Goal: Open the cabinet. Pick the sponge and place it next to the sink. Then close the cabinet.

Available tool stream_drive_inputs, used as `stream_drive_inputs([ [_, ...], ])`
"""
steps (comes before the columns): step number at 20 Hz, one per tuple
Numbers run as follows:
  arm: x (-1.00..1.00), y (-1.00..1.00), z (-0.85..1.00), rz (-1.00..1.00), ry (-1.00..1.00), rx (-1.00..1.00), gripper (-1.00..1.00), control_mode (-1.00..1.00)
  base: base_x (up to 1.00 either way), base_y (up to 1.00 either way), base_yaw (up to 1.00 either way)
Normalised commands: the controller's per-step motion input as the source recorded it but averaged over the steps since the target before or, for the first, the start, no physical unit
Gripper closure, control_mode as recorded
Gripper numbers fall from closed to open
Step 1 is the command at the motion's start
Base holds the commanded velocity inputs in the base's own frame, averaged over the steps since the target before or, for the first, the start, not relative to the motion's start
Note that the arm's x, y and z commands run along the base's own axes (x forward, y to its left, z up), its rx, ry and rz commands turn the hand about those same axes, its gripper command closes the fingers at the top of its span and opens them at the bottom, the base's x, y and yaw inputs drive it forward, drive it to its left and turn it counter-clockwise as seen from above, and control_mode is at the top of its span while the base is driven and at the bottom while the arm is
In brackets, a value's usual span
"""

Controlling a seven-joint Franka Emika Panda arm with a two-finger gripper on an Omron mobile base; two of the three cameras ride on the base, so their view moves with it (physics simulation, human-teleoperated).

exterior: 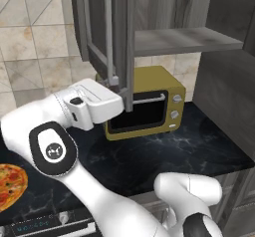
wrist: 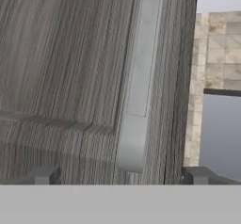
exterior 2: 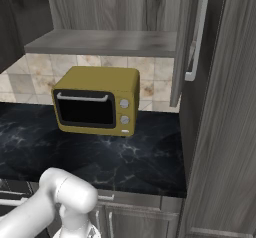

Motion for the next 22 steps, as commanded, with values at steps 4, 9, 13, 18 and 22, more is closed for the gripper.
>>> stream_drive_inputs([
  [4,0.79,-0.34,0.00,0.04,0.00,0.00,-1.00,-1.00,0.00,0.00,0.00],
  [9,0.83,-0.39,0.00,0.12,0.00,0.00,-1.00,-1.00,0.00,0.00,0.00],
  [13,0.83,-0.40,0.00,0.12,0.00,0.00,-1.00,-1.00,0.00,0.00,0.00],
  [18,0.81,-0.43,0.00,0.11,0.00,0.00,-1.00,-1.00,0.00,0.00,0.00],
  [22,0.86,-0.49,-0.01,0.10,0.00,0.00,-1.00,-1.00,0.00,0.00,0.00],
])
